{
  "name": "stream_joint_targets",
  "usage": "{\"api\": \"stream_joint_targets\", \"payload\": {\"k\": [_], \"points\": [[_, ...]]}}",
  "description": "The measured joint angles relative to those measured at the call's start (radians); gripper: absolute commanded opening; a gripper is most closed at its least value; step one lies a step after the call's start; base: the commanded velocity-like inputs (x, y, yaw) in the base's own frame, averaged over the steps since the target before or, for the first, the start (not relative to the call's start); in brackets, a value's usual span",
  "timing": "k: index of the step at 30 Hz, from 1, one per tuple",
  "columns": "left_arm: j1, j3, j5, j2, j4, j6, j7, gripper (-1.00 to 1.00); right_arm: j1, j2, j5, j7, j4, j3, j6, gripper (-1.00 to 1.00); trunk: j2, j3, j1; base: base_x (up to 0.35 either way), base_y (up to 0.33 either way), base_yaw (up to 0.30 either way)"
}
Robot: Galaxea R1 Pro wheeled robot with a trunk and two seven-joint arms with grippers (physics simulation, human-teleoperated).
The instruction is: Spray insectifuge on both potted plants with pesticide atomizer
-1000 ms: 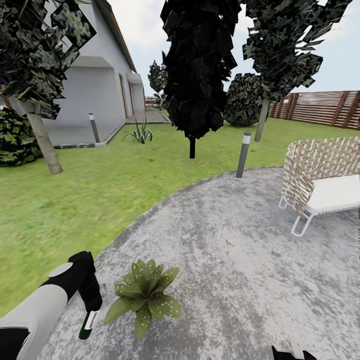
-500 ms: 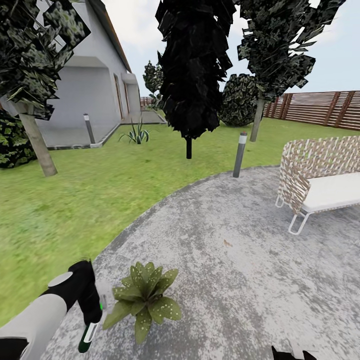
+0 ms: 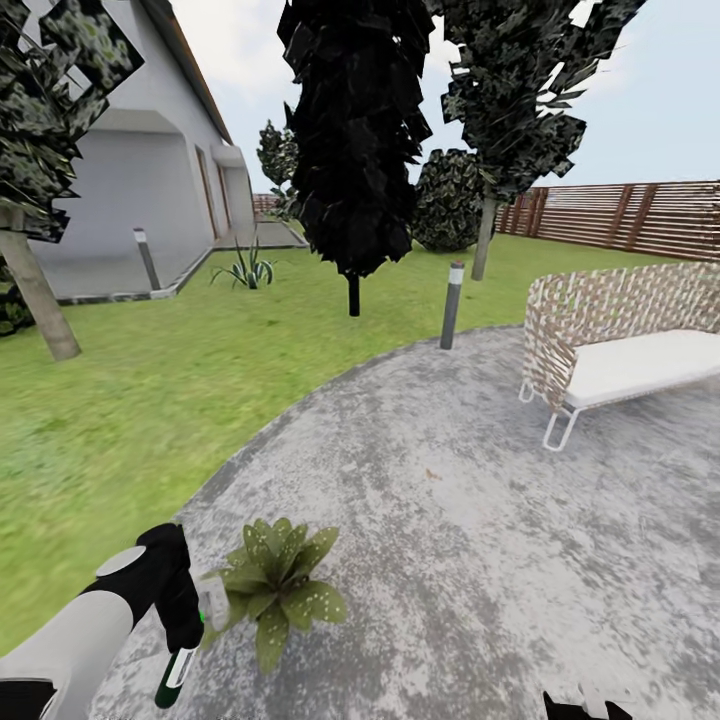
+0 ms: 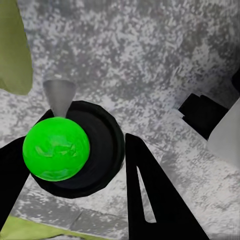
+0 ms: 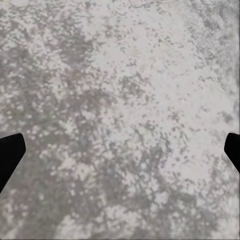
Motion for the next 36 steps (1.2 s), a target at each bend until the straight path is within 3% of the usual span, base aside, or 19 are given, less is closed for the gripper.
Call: {"api": "stream_joint_targets", "payload": {"k": [9, 22, 36], "points": [[0.0, -0.003, -0.001, 0.001, -0.002, 0.005, -0.002, -1.0, 0.0, 0.0, 0.0, 0.0, 0.0, 0.0, -0.001, 1.0, 0.0, 0.0, 0.0, -0.268, 0.219, -0.277], [0.0, -0.004, 0.0, 0.002, -0.003, 0.008, -0.001, -1.0, 0.0, 0.0, -0.001, -0.001, 0.0, 0.0, 0.0, 1.0, 0.0, 0.0, -0.001, -0.019, 0.262, -0.267], [0.001, -0.001, -0.002, 0.012, 0.008, 0.007, 0.001, -1.0, 0.0, 0.0, 0.0, 0.0, 0.001, 0.0, -0.001, 1.0, 0.0, 0.0, 0.0, -0.095, 0.072, -0.02]]}}
